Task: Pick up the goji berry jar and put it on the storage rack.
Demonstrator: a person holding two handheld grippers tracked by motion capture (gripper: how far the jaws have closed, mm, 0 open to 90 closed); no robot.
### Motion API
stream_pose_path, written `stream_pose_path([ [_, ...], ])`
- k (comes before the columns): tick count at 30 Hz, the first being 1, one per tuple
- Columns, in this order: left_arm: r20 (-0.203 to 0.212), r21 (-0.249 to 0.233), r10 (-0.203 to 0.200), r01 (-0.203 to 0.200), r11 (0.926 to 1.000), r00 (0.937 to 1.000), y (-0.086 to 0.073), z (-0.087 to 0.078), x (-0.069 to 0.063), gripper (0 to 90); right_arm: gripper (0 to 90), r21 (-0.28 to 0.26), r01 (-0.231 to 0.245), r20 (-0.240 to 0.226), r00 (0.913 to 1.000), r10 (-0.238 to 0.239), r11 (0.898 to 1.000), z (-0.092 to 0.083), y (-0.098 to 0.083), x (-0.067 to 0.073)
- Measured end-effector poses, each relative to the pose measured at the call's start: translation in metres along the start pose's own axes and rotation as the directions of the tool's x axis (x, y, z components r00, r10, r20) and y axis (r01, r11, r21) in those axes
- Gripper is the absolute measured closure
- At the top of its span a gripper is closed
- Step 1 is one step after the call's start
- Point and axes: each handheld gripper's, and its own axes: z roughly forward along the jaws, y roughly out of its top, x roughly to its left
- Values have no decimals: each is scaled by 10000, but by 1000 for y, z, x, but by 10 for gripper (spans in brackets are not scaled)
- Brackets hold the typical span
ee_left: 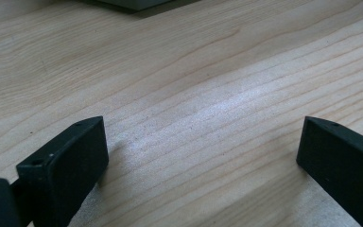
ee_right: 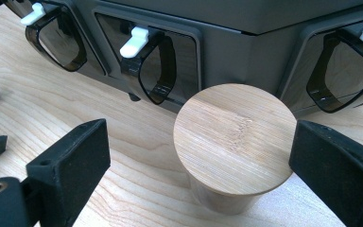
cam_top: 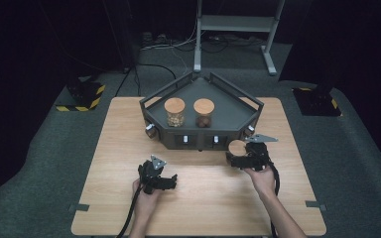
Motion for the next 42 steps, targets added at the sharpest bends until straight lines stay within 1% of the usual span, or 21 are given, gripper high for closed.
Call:
stream_pose_path([
  [5, 0, 0, -1, 1, 10000, 10000, 0, 0, 0, 30, 64, -141, -55, 43, 10000, 55, 9999, -2, -2, -2],
  [17, 1, 1, -3, 3, 10000, 10000, 0, 0, 0, 30, 64, -19, -167, 148, 9998, 167, 9999, -1, -8, -6],
  [32, 0, 0, -3, 3, 10000, 10000, 0, 0, 0, 30, 72, 395, -425, 281, 9987, 414, 9983, 12, -19, -11],
  [42, -7, 2, 4, -4, 10000, 10000, 0, 0, 0, 30, 82, 597, -471, 338, 9984, 451, 9971, 20, -24, -10],
])
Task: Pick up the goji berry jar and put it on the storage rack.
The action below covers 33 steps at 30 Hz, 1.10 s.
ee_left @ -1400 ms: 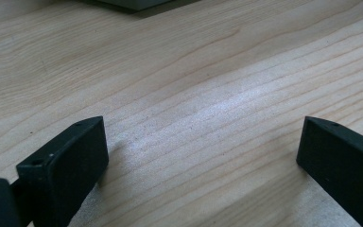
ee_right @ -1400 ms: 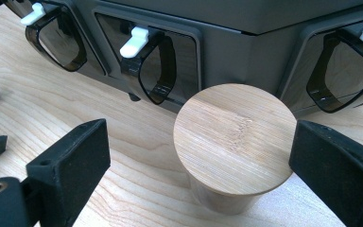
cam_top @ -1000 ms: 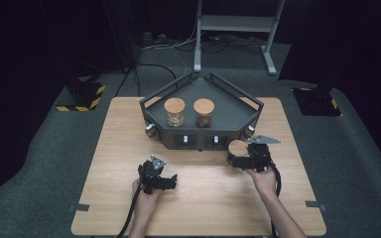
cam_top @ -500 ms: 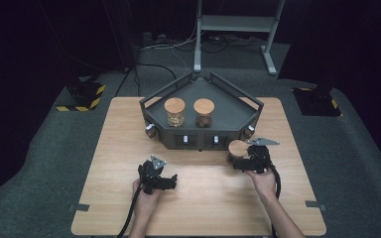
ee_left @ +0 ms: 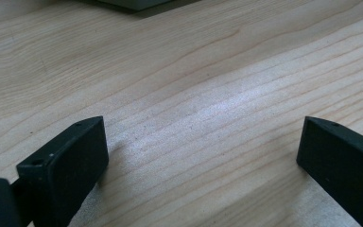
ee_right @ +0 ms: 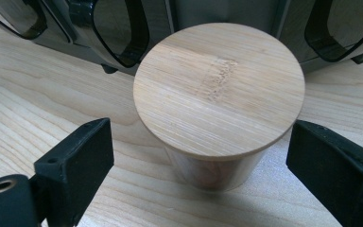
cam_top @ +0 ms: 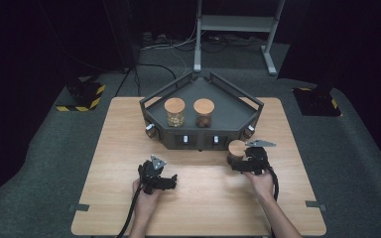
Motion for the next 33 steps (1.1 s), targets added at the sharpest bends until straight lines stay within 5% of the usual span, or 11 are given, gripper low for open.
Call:
stream_pose_path([
  [33, -4, -4, -10, 10, 10000, 10000, 0, 0, 0, 30, 107, 239, -50, 301, 9995, 43, 9997, 17, 1, 3],
])
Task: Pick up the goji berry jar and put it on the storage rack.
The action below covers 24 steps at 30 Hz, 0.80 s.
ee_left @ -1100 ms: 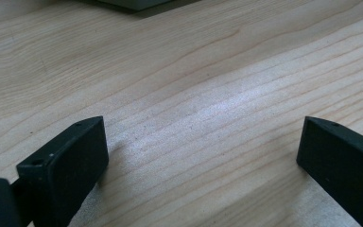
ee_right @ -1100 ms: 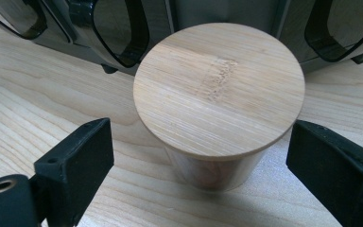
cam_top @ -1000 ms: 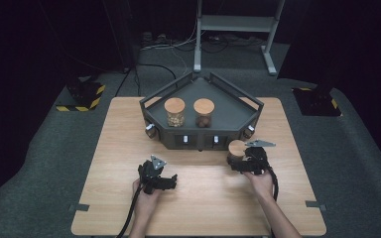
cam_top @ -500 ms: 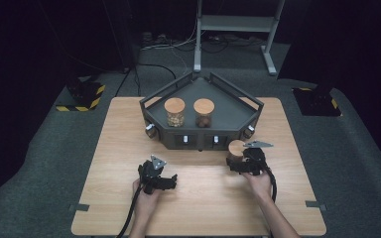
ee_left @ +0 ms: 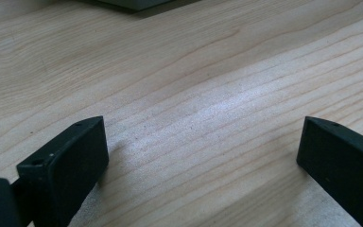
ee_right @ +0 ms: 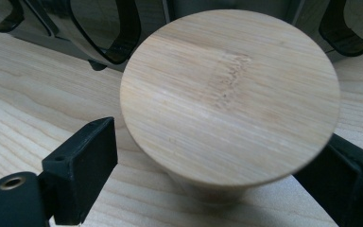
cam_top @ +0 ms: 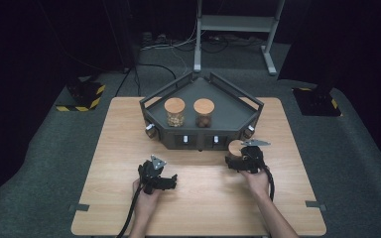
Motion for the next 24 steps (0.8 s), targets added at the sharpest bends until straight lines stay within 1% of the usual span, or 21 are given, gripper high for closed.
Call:
stream_pose_path([
  [14, 1, -2, -3, 3, 10000, 10000, 0, 0, 0, 30, 134, -155, -134, 265, 9996, 138, 9998, 7, 1, 1],
  [16, 1, 5, 10, -10, 10000, 10000, 0, 0, 0, 30, 145, -248, -87, 345, 9994, 95, 9997, 7, 1, 1],
  [18, 1, -3, -3, 3, 10000, 10000, 0, 0, 0, 30, 157, -342, -137, 388, 9991, 150, 9993, 6, 1, 1],
  [24, 1, -1, -1, 1, 10000, 10000, 0, 0, 0, 30, 170, -416, -217, 523, 9983, 238, 9989, 9, 0, 2],
])
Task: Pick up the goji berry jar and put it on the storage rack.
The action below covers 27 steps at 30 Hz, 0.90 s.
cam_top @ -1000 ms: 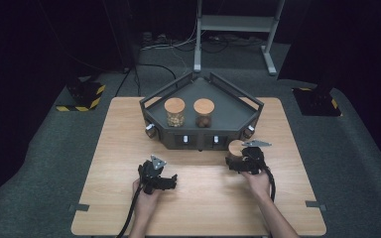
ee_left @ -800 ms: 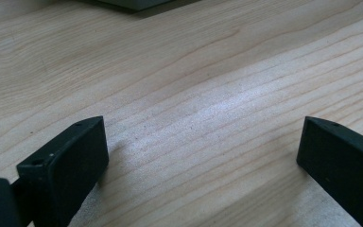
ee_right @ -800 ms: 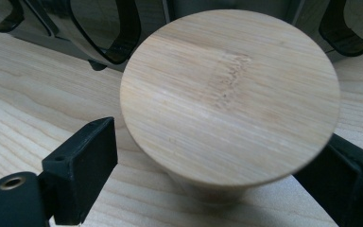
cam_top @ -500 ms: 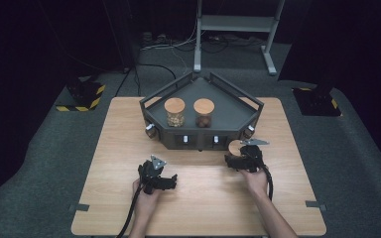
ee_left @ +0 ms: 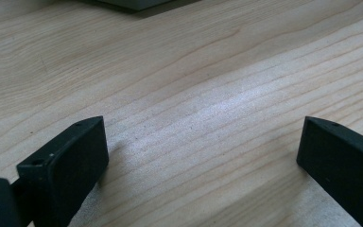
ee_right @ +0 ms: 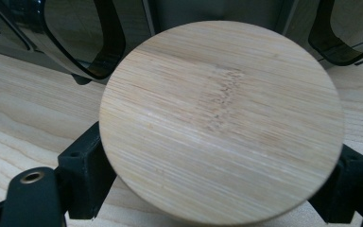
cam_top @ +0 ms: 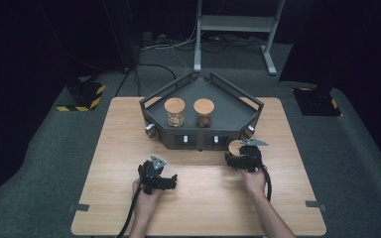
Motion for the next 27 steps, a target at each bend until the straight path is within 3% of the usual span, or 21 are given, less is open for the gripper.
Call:
stream_pose_path([
  [8, 0, 2, 4, -4, 10000, 10000, 0, 0, 0, 30, 218, -95, -65, 118, 9999, 66, 9999, 2, -2, -2],
  [27, 6, 21, 30, -30, 10000, 10000, 0, 0, 0, 30, 242, -221, 287, 354, 9990, -279, 9993, 3, -4, 0],
])
